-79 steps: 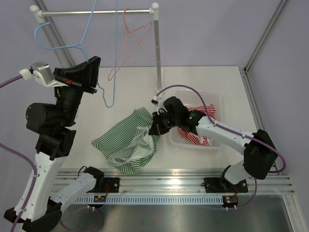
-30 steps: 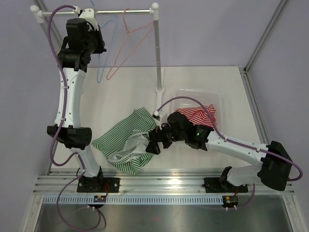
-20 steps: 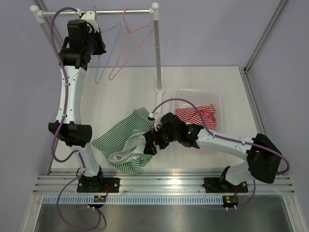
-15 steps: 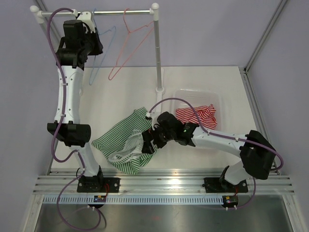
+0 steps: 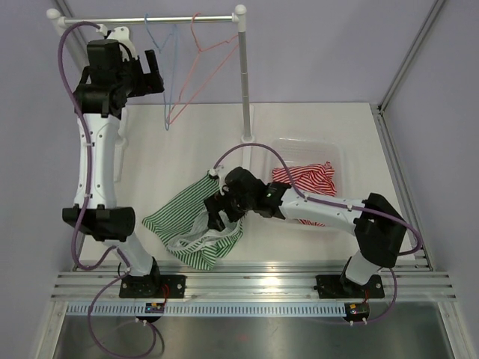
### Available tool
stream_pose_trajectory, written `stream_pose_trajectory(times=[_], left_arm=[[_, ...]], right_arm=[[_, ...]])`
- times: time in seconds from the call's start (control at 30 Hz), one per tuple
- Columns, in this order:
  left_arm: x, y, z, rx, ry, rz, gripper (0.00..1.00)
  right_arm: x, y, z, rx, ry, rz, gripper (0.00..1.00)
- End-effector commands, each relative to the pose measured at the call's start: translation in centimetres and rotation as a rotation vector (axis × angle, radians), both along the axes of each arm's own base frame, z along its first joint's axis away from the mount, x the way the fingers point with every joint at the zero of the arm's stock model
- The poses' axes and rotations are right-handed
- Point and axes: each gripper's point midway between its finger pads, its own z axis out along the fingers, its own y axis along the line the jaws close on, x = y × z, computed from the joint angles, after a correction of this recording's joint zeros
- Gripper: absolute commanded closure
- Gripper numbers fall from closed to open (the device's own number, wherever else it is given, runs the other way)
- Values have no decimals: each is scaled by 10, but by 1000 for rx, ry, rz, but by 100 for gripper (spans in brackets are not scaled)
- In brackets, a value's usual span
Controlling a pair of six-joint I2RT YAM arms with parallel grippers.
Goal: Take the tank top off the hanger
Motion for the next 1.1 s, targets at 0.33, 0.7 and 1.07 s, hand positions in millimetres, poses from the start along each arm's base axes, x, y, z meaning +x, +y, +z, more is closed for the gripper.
stream_pose_trajectory(times=[0.33, 0.7, 1.07], left_arm=[[-177, 26, 20, -109, -185, 198, 1], [-227, 29, -22, -111, -258, 212, 1], [-219, 21, -117, -56, -98, 190, 1]], right_arm=[[14, 39, -87, -327, -268, 52, 1], [10, 6, -171, -535, -230, -1, 86], [40, 9, -26, -301, -441, -160, 100]])
